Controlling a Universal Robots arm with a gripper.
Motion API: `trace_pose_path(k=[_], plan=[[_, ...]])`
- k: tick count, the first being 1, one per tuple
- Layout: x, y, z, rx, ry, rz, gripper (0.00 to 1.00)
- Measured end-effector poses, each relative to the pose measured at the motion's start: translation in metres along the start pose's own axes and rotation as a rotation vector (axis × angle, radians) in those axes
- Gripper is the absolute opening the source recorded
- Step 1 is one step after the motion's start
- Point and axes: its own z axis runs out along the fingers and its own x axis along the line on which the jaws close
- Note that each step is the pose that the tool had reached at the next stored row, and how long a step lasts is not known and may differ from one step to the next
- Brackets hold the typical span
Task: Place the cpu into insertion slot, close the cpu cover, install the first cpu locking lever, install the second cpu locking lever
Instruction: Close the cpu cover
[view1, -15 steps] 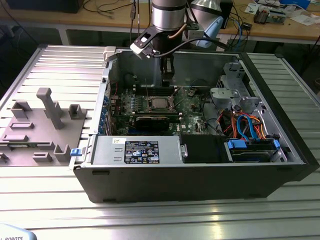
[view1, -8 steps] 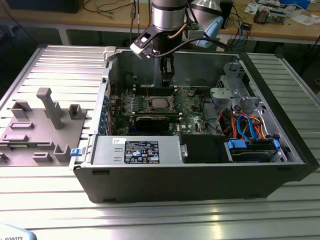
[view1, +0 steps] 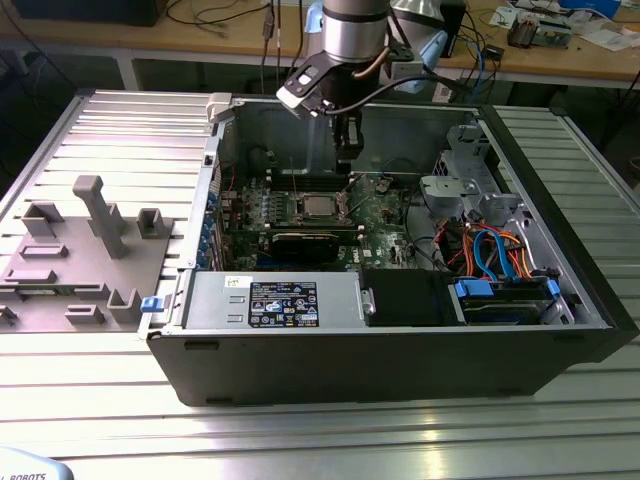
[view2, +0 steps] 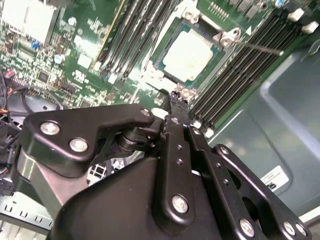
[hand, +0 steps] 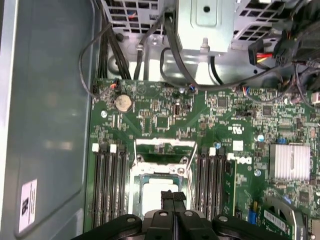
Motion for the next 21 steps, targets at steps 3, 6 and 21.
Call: trace_pose_path(k=[3, 6, 21], plan=[[-0.0006, 0.0115, 0.0005, 0.0052, 0.0002, 0.000, 0.11], [-0.0008, 0.0170, 0.0007, 0.0074, 0.0002, 0.000, 0.11], [-0.0023, 0.0548, 0.0107, 0.0308, 0.0016, -0.001, 0.11]])
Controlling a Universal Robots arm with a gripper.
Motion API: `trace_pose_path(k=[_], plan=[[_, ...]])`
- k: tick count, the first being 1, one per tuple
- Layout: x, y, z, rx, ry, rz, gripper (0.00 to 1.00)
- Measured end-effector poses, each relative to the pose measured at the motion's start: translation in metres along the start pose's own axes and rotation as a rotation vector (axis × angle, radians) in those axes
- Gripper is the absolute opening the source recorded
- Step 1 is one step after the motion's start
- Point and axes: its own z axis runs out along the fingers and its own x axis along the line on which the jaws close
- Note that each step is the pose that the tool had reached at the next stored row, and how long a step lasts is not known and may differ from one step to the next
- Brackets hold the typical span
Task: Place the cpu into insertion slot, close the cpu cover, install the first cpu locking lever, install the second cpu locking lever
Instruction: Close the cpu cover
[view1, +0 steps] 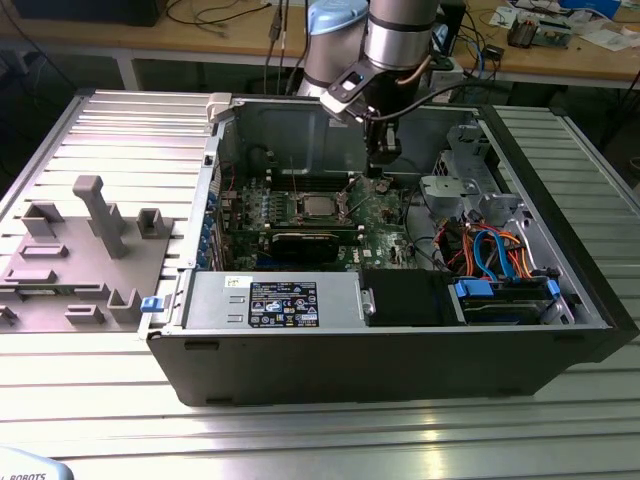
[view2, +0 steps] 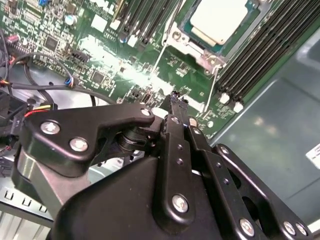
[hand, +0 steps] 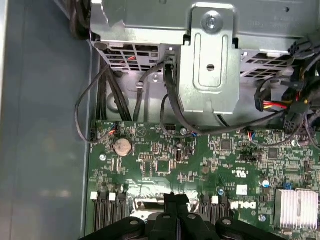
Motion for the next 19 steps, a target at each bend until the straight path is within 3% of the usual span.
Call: trace_pose_path(k=[4, 11, 15, 19], plan=[[-0.0002, 0.0110, 0.0067, 0.0084, 0.0005, 0.000, 0.11], [0.0003, 0.0174, 0.0202, 0.0150, 0.0018, -0.001, 0.11], [0.0005, 0.0157, 0.0230, 0.0152, 0.0035, -0.001, 0.11], [0.0013, 0.0016, 0.0221, 0.0080, 0.0034, -0.001, 0.11]])
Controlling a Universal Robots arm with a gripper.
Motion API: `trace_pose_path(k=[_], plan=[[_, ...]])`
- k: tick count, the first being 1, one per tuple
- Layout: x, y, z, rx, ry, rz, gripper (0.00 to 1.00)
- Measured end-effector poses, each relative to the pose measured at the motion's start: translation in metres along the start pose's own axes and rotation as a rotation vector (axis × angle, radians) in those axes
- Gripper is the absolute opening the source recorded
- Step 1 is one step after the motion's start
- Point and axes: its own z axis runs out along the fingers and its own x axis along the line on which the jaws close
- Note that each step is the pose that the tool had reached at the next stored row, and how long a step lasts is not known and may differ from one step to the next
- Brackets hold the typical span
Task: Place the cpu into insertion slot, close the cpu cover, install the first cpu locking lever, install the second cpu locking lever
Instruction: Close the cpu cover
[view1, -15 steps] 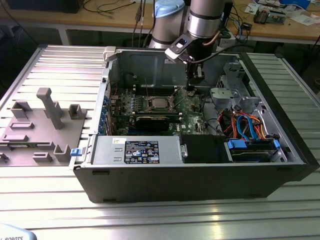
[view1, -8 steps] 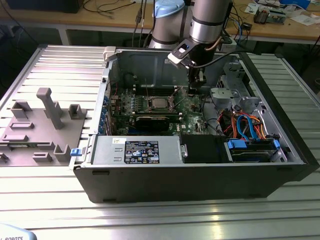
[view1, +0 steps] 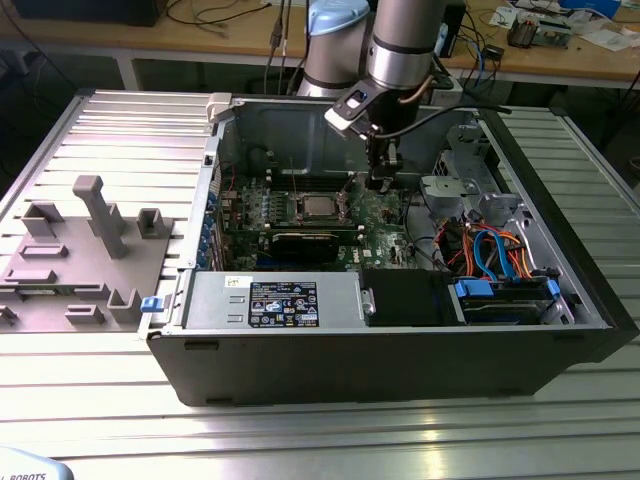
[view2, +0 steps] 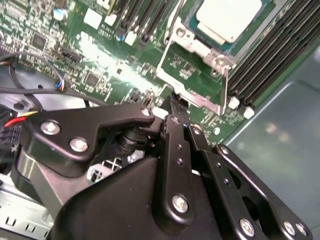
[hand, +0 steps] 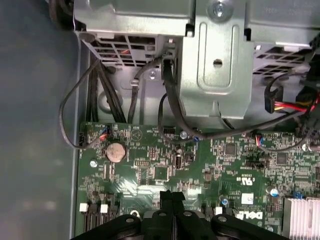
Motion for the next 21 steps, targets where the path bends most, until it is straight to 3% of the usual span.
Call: trace_pose_path(k=[8, 10, 12, 17, 21], plan=[[0.0016, -0.0310, -0.0002, -0.0078, -0.0004, 0.000, 0.11], [0.0019, -0.0357, 0.0005, -0.0079, -0.0002, 0.000, 0.11], [0.0025, -0.0476, 0.0022, -0.0079, -0.0004, 0.000, 0.11], [0.0042, -0.0734, 0.0103, -0.0085, -0.0004, 0.000, 0.11], [0.0050, -0.0832, 0.0190, -0.0086, -0.0005, -0.005, 0.11]])
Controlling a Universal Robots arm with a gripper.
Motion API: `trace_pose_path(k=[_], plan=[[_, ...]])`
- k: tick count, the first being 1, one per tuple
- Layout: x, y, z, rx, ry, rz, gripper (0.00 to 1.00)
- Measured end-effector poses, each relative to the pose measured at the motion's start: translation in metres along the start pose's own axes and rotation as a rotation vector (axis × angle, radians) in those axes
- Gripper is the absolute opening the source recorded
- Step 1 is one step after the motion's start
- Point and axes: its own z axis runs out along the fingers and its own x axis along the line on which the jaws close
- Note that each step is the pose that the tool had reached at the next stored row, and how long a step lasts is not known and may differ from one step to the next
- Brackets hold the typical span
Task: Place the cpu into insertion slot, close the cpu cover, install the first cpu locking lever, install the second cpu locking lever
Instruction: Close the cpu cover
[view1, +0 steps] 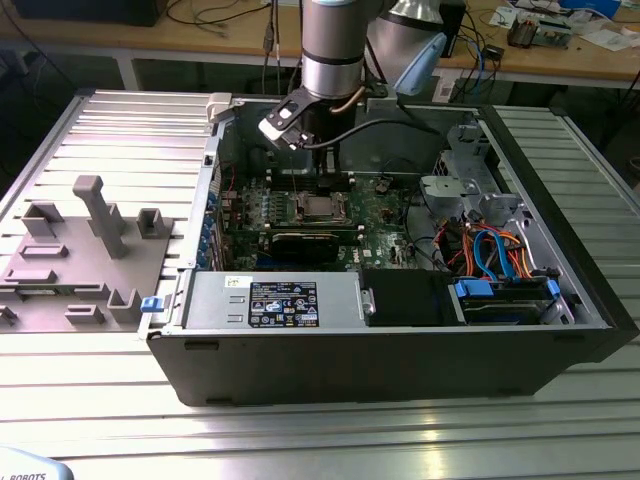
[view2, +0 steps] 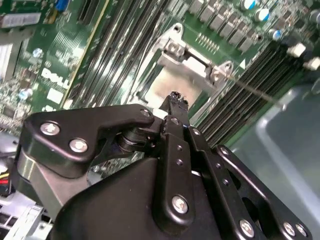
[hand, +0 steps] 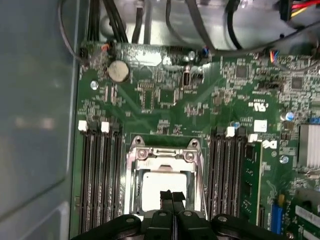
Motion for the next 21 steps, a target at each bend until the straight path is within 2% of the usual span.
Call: trace_pose_path(k=[5, 12, 18, 21], plan=[[0.0008, -0.0074, 0.0106, -0.0001, 0.0001, -0.003, 0.11], [0.0016, -0.0119, 0.0271, -0.0001, -0.0003, -0.004, 0.11], [0.0016, -0.0120, 0.0292, 0.0001, 0.0001, -0.004, 0.11], [0.0014, -0.0071, 0.0268, -0.0007, 0.0019, -0.005, 0.11]])
